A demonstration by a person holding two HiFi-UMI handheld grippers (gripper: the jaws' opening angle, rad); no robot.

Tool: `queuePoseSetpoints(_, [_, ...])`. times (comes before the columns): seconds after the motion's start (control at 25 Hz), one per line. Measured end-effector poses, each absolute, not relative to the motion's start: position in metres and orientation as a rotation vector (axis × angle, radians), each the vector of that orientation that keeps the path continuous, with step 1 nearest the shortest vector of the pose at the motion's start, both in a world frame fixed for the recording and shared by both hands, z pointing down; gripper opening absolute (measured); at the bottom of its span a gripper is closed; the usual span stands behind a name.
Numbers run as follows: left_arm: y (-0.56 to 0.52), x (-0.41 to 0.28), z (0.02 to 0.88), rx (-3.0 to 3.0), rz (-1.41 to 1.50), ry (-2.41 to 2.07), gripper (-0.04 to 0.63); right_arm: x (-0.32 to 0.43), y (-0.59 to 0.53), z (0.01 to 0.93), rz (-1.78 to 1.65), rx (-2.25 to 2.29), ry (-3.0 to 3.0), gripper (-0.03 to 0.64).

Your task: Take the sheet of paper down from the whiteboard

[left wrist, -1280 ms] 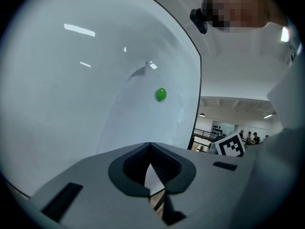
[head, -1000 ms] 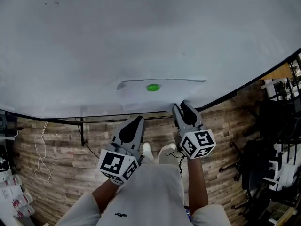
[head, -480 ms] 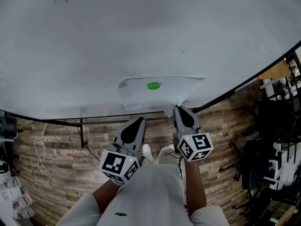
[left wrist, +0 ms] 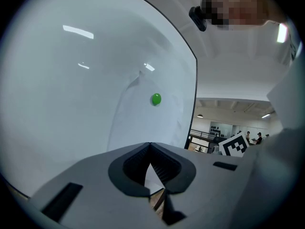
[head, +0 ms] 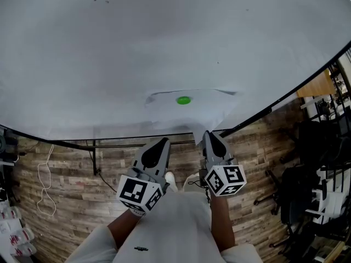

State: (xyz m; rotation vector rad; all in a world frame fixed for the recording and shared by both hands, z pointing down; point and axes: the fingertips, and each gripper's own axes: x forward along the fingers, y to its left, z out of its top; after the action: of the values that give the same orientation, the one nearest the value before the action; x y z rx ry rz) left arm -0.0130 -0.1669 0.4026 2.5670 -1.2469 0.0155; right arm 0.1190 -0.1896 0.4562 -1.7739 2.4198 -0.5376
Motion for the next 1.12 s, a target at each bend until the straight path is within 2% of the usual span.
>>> queuePoseSetpoints(0.6, [-0.168,0.002,0.348,2.663,-0.169,-1.209,0.011,0.107,-0.179,0.442,-0.46,-1.795,2.437,0.01])
queuePoseSetpoints(0.72, [-0.168,0.005,0.333,2.75,-0.128,-1.279,0.053,0.105,-0.177,0.44,-0.454,-1.787,2.442,0.01])
queuePoseSetpoints(0.84, [-0.17,0.01,0.326,2.804,-0.056,-1.328,0.058,0.105,-0.177,0.44,-0.448,-1.78,2.445,0.01])
queuePoseSetpoints(1.12, [-0.183,0.027,0.307,2.747,-0.219,-1.138,0.077,0.106,-0.178,0.437,-0.448,-1.769,2.449,0.01])
